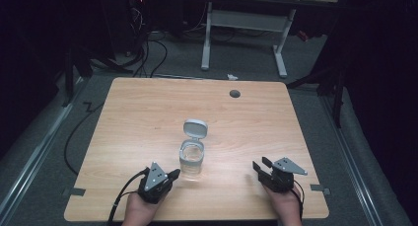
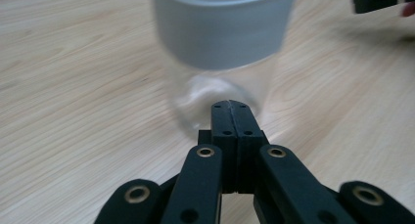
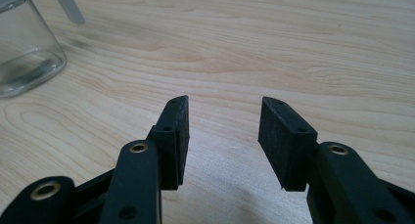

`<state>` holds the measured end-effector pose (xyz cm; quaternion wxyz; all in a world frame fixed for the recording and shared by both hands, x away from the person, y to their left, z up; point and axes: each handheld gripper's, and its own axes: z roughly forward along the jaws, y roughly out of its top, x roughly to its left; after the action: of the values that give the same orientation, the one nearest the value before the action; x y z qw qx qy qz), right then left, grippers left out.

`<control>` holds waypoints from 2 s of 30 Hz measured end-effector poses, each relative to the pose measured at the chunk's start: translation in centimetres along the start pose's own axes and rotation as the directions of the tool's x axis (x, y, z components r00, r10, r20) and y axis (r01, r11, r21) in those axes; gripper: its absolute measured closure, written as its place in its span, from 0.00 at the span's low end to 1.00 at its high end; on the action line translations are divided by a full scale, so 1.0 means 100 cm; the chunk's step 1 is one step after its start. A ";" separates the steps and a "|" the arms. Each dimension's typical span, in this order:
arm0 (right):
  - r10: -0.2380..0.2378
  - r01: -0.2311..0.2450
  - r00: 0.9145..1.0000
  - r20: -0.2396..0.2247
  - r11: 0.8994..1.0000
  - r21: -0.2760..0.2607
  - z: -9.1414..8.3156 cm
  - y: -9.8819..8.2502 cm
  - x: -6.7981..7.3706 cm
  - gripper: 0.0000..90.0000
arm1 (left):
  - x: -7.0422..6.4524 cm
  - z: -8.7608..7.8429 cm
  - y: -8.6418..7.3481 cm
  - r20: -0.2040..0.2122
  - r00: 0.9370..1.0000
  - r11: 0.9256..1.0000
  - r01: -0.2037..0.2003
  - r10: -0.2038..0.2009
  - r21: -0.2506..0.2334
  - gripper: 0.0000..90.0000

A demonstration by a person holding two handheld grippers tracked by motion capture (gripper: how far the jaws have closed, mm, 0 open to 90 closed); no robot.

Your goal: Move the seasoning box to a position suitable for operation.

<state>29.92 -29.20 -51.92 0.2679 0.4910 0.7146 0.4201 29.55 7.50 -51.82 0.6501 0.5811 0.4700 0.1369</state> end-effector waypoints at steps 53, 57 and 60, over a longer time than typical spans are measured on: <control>-0.023 0.022 1.000 0.009 1.000 0.005 -0.012 -0.007 0.003 0.66 | 0.004 0.039 -0.006 -0.037 0.999 1.000 0.016 -0.016 0.010 1.00; -0.025 0.025 1.000 0.005 1.000 0.007 -0.011 -0.007 0.004 0.66 | 0.006 0.037 -0.006 -0.044 0.999 1.000 0.022 -0.021 0.006 1.00; -0.026 0.026 1.000 -0.006 1.000 0.011 -0.010 -0.007 0.006 0.68 | 0.006 0.035 -0.006 -0.045 0.999 1.000 0.015 -0.015 0.009 1.00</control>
<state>28.56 -29.05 -51.99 0.2688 0.4818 0.7241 0.4139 32.36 5.58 -53.08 0.6376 0.5775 0.4895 0.1428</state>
